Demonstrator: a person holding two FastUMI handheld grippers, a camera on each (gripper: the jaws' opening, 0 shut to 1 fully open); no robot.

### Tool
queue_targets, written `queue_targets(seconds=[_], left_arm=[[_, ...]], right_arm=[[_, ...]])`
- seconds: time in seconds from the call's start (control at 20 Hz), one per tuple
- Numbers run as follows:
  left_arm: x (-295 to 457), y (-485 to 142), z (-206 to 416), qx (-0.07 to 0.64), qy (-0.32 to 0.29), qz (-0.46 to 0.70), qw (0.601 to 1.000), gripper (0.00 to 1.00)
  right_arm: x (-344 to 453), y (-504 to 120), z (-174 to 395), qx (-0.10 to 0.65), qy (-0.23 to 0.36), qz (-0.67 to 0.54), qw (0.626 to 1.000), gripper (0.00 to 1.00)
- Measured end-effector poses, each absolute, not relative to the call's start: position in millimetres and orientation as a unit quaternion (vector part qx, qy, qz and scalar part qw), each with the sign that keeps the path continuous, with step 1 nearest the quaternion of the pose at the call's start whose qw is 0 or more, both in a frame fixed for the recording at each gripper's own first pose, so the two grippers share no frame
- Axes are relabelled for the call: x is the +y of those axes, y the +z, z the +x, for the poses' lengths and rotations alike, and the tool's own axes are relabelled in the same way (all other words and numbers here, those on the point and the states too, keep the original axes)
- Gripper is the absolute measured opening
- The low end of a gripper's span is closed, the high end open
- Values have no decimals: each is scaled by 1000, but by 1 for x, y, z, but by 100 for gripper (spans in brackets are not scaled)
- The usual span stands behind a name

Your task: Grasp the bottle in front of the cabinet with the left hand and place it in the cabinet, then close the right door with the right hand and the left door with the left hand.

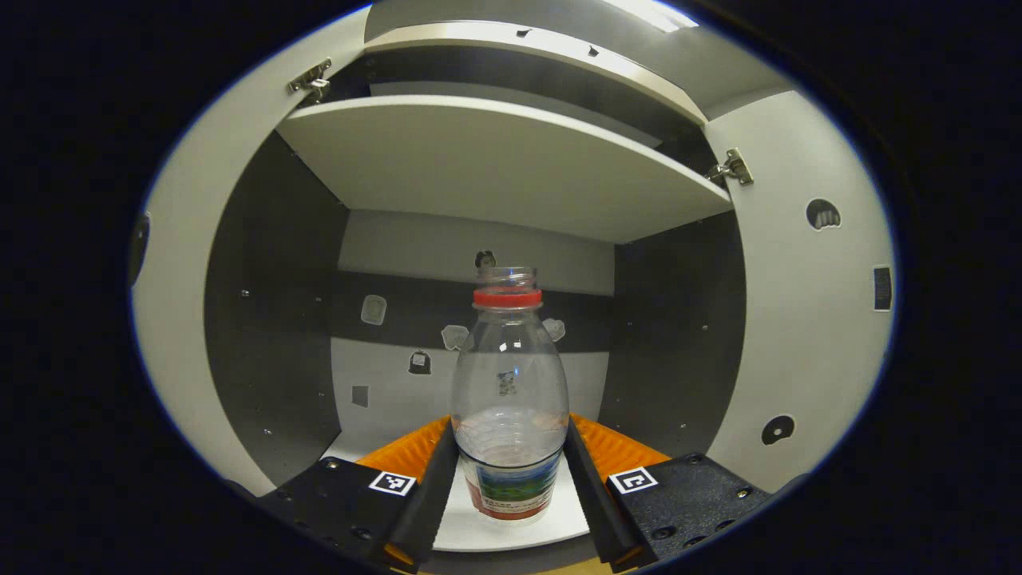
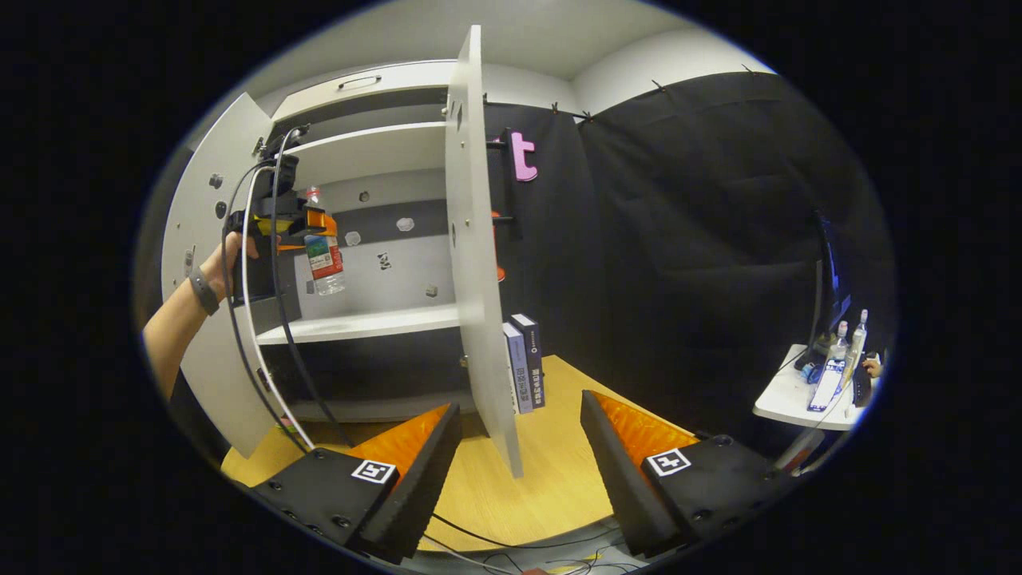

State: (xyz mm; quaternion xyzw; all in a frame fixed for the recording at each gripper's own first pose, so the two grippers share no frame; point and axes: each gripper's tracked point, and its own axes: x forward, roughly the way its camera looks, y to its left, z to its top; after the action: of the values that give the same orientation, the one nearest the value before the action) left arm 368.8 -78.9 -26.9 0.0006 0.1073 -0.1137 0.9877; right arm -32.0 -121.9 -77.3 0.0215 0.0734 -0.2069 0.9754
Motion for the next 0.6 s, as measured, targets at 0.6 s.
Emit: queue_targets(seconds=[0.6], left_arm=[[-93, -113, 419, 167, -116, 17, 979, 75]], right_arm=[[-147, -88, -50, 83, -284, 30, 955, 98]])
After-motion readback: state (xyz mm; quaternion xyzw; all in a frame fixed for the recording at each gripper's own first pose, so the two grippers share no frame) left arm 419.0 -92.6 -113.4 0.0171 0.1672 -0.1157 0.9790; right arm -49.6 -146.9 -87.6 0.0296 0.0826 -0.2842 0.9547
